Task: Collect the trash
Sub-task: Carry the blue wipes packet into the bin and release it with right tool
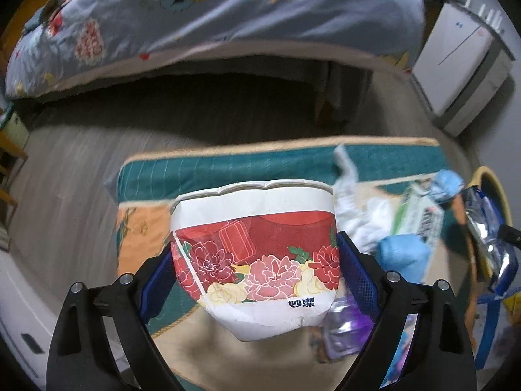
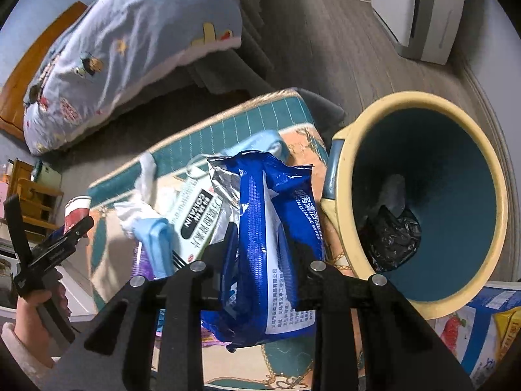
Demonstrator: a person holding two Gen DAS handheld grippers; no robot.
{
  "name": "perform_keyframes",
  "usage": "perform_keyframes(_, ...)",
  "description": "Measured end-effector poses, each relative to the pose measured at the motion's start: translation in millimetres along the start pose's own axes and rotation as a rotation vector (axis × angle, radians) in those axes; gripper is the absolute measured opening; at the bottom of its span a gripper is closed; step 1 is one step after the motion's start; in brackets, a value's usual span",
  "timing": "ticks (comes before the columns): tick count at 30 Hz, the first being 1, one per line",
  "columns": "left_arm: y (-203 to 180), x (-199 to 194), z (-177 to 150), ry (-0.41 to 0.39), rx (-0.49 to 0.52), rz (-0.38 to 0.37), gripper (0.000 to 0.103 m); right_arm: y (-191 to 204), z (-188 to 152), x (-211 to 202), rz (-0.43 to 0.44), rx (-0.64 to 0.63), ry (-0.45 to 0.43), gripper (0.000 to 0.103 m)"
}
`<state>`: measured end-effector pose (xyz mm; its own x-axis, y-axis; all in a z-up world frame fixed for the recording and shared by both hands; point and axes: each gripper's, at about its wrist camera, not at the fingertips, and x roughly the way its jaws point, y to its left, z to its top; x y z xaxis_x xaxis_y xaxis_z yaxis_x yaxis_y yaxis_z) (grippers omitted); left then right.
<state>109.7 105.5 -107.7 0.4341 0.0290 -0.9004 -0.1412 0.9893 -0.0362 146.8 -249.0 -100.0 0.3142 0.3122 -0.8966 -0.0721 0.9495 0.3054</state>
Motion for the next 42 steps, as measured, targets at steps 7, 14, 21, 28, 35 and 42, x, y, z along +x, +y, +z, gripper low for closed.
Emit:
perform_keyframes(7,-56.1,-32.3,8.1,-0.101,0.097,-0.078,0.090,2.5,0.5,-33.8,0.029,-0.005,-0.088,0.025)
perform_keyframes(14,-118.8,-52.9,7.0,-0.175,0.264,-0.112,0.090,-20.0,10.9,-65.5,-0.024,0.006,-0.182,0.025)
perform_keyframes(21,-180.4,-63.8,-0.5,-0.183,0.348,-0.225,0.090,-71.3,19.4,-80.2,-0.083,0.109,-0.223,0.025)
perform_keyframes(28,-242.7,-62.7,-7.3,-0.167,0.436,-0.300,0.090,-134.9,18.0,-75.8,-0.139,0.266,-0.208,0.022)
perform_keyframes(35,-300.7,-40.1,-14.8,-0.080,0.492,-0.366,0.090,-178.0,9.5,-65.6,-0.142,0.387,-0.171,0.021)
perform_keyframes(42,-342.8,-22.2,-6.8,-0.085,0.561,-0.351,0.090,-184.1,9.2,-64.3,-0.171,0.427,-0.173,0.023)
